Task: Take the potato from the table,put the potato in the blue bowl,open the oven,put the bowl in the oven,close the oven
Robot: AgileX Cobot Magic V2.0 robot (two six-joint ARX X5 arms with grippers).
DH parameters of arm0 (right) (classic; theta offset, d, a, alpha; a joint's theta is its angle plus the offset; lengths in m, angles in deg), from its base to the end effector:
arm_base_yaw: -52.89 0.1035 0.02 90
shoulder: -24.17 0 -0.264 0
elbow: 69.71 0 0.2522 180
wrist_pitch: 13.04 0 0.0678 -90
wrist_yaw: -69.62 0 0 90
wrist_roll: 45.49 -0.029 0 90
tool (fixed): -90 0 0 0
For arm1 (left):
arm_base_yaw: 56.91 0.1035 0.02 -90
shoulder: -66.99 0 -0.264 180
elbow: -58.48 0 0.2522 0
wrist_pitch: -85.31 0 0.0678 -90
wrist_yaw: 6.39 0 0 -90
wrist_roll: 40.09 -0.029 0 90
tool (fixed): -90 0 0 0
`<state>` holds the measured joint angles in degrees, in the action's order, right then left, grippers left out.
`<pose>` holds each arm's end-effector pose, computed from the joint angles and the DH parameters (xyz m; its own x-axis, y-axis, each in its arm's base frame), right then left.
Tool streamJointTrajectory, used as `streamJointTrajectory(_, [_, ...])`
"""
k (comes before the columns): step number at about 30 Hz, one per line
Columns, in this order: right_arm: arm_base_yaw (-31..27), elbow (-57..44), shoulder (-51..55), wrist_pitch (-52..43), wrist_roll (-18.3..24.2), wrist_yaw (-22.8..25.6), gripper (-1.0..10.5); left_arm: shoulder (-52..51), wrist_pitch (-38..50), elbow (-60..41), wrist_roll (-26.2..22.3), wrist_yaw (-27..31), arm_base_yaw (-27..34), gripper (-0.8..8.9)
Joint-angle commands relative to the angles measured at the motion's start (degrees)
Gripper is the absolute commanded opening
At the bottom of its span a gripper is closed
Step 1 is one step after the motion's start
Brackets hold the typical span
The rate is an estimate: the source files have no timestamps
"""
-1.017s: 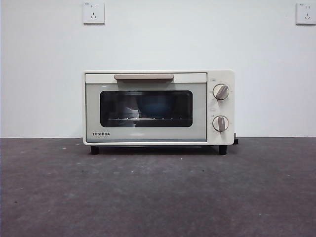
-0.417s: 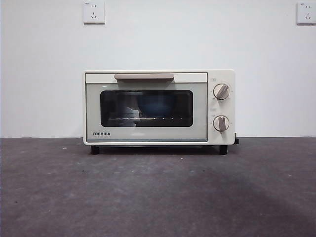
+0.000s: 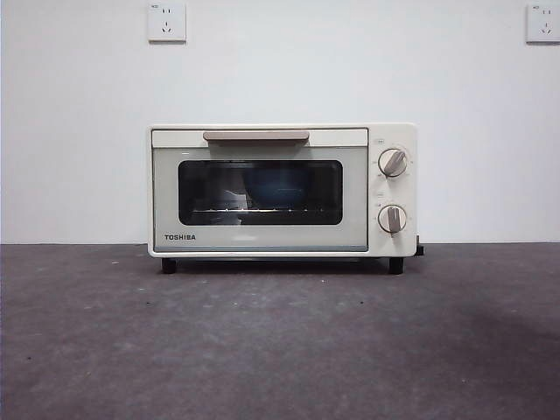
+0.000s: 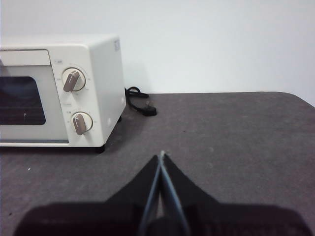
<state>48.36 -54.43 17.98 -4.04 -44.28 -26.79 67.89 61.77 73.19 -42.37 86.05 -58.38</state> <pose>0.1031 -0.0049 0.1720 0.9995 0.0328 0.0016 -0.0328 0.9992 -0.0213 0.0963 -0.0012 0.1515 0.9855 0.0173 -0.1689 -0.0096 0.9989 0.0464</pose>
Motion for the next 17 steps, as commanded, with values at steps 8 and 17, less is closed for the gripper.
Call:
streamJointTrajectory(8, [0.07, -0.72, 5.75, 15.52, -1.55, 4.35, 0.0, 0.39, 0.48, -0.52, 0.44, 0.15, 0.2, -0.04])
streamJointTrajectory(17, [0.07, -0.72, 5.77, 15.52, -1.66, 5.38, 0.0, 1.38, 0.44, -0.52, 0.44, 0.15, 0.2, -0.04])
